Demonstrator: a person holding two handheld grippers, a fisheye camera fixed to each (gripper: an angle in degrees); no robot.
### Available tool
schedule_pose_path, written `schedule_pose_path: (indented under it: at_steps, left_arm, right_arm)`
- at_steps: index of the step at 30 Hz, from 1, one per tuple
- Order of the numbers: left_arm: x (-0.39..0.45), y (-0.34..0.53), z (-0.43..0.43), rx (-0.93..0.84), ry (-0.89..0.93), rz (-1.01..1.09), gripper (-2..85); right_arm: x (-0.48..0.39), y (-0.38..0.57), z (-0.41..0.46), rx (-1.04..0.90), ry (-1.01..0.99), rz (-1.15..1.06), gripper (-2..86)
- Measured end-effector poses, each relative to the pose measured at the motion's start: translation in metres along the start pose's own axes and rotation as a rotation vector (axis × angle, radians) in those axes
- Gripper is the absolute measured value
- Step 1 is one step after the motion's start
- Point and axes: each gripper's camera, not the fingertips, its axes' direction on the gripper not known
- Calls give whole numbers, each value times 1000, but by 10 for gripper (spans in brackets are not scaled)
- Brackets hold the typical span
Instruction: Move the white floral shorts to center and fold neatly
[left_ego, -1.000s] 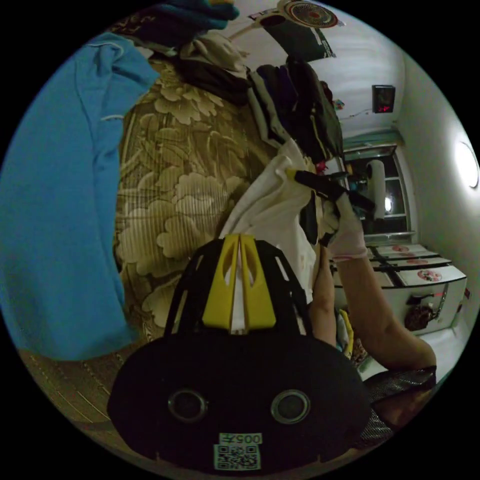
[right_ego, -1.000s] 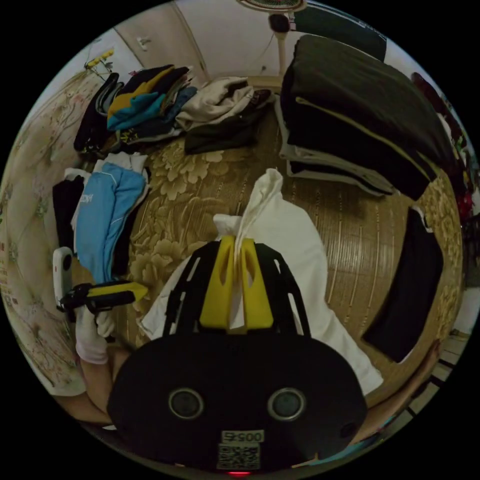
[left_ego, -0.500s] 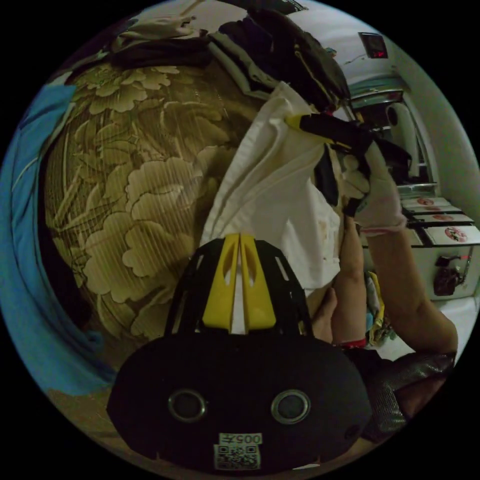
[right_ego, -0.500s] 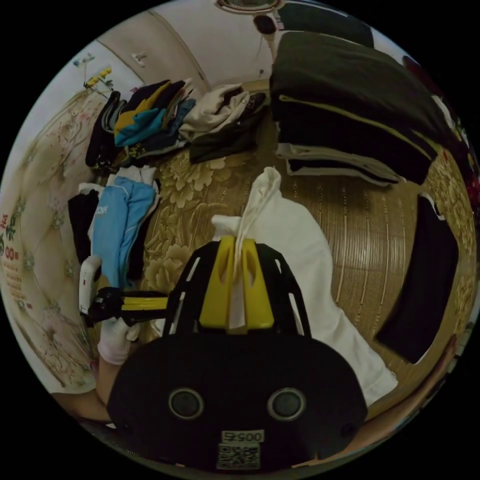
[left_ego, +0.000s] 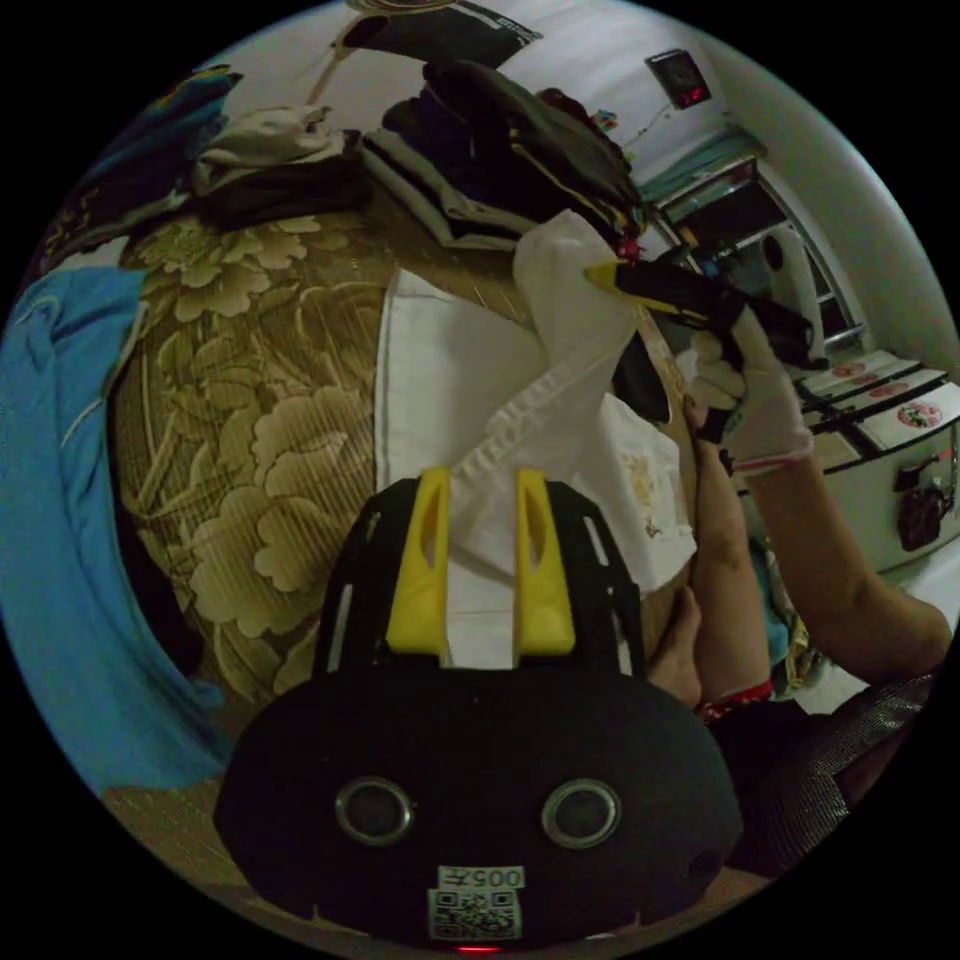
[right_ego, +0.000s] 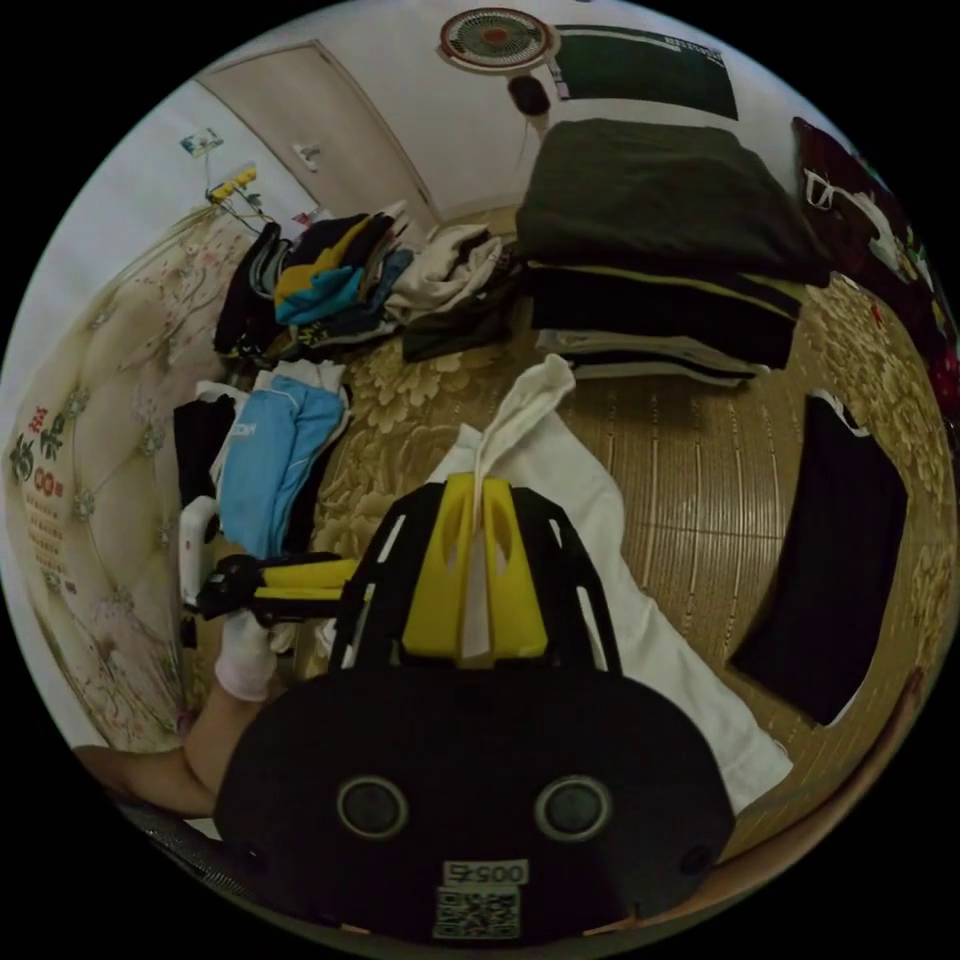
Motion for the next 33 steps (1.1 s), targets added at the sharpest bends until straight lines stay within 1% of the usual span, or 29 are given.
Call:
schedule_pose_path:
  at_steps: [5,8,9,12,17,20,23,24,26,28,29,31,33]
  left_arm:
    - [29,-5,11,12,-19,144,134]
    - [40,-8,32,-91,-60,173,109]
    - [45,-9,40,-132,-14,195,82]
    - [60,-9,40,-159,115,210,48]
    - [114,15,-2,-117,137,278,37]
    - [138,35,-28,-99,47,191,36]
    - [141,50,-31,-182,-126,62,39]
    - [135,56,-22,-251,-123,28,41]
    - [121,62,-3,-349,-83,-19,45]
    - [104,68,6,-394,-118,-92,37]
    - [93,69,3,-386,-119,-166,22]
    - [90,72,-15,-284,-119,-152,13]
    - [87,74,-36,-180,-202,-150,5]
  right_arm:
    - [2,10,-11,10,-40,-28,-9]
    - [4,14,-19,22,-67,-40,-9]
    - [5,15,-20,23,-71,-43,-9]
    - [5,18,-26,35,-64,-49,-9]
    - [1,17,-44,95,-109,-63,-8]
    - [-11,13,-32,67,-154,-111,-7]
    - [-29,4,10,-27,-190,-117,-1]
    - [-32,2,23,-53,-203,-115,1]
    - [-42,-4,79,-200,-227,-98,22]
    - [-42,-5,110,-255,-189,-44,32]
    - [-41,-7,117,-236,-170,-19,33]
    - [-40,-9,118,-179,-179,-1,36]
    - [-42,-13,117,-143,-184,-17,37]
